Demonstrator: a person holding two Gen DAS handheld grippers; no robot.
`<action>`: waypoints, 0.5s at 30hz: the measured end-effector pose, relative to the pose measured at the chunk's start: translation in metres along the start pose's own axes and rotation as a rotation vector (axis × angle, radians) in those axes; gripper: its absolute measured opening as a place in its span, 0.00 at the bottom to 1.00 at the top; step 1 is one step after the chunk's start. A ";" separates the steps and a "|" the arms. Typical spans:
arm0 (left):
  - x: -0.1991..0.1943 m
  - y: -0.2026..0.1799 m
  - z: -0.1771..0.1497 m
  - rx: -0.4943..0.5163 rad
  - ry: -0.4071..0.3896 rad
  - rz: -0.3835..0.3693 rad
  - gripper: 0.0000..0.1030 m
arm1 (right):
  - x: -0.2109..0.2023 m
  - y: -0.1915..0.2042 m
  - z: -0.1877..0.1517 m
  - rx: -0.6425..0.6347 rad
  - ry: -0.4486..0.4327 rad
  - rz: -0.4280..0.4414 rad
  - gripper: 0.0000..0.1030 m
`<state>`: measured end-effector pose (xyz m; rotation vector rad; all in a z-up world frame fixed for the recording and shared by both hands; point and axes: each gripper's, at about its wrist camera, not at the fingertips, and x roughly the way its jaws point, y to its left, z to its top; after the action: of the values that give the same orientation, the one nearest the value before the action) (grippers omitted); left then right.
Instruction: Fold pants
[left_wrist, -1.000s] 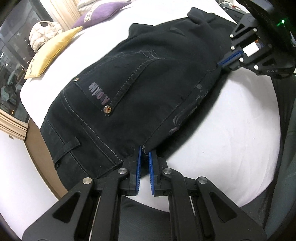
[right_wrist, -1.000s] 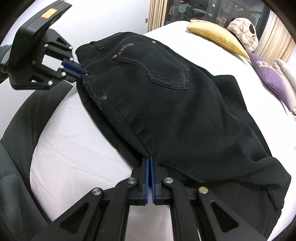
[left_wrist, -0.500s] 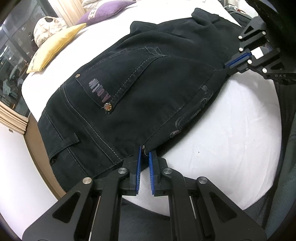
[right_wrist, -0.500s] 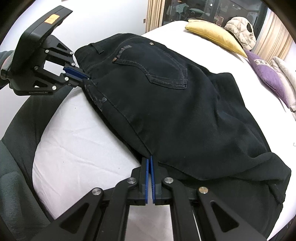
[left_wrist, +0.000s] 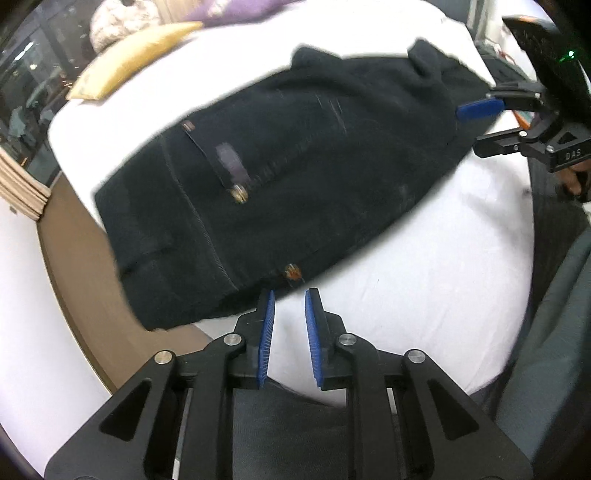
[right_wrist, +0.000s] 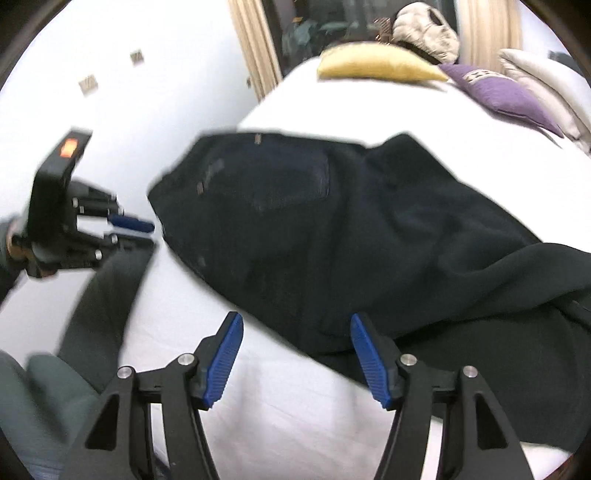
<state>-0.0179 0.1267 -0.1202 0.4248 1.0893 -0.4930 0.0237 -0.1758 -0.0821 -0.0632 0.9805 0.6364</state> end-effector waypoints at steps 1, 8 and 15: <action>-0.009 0.001 0.008 -0.020 -0.033 -0.016 0.16 | -0.003 -0.003 0.005 0.017 -0.022 0.007 0.62; 0.021 -0.016 0.065 -0.073 -0.104 -0.062 0.16 | 0.054 -0.015 0.009 0.102 0.040 0.011 0.62; 0.048 -0.018 0.064 -0.126 -0.022 -0.042 0.16 | 0.017 -0.040 -0.017 0.157 0.001 -0.007 0.56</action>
<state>0.0366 0.0682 -0.1395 0.2855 1.1034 -0.4620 0.0381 -0.2062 -0.1141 0.0722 1.0278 0.5514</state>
